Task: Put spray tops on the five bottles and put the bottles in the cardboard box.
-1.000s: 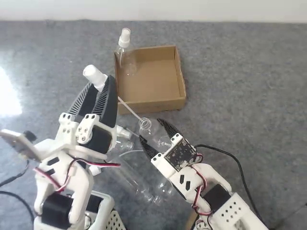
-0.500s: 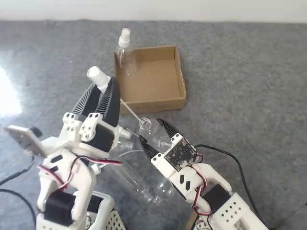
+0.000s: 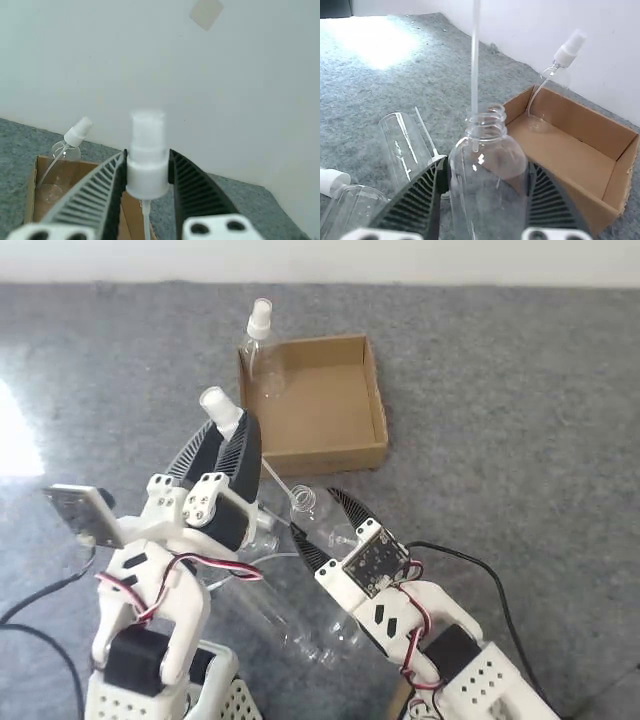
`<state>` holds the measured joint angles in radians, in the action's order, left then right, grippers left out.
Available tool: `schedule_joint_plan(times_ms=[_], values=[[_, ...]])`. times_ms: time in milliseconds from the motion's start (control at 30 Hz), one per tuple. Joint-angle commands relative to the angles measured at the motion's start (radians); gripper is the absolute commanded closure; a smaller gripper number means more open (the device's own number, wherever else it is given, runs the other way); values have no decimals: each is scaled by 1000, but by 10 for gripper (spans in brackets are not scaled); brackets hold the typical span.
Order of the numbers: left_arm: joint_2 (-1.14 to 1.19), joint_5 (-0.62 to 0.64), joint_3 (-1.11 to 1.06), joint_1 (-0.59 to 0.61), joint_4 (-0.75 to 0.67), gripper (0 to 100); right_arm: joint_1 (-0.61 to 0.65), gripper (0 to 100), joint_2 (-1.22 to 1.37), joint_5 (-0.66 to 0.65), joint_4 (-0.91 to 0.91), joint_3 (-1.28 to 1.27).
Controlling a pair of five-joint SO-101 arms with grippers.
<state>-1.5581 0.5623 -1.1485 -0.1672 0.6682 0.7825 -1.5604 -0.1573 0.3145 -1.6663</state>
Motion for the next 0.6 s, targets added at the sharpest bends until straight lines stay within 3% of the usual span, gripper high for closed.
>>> schedule_joint_plan(times_ms=[0,567], values=[[-11,-37,-5,3,3,989,4,894,-18,0,-28,-3],[-11,-40,-16,51,5,989,2,894,-18,0,-25,-3]])
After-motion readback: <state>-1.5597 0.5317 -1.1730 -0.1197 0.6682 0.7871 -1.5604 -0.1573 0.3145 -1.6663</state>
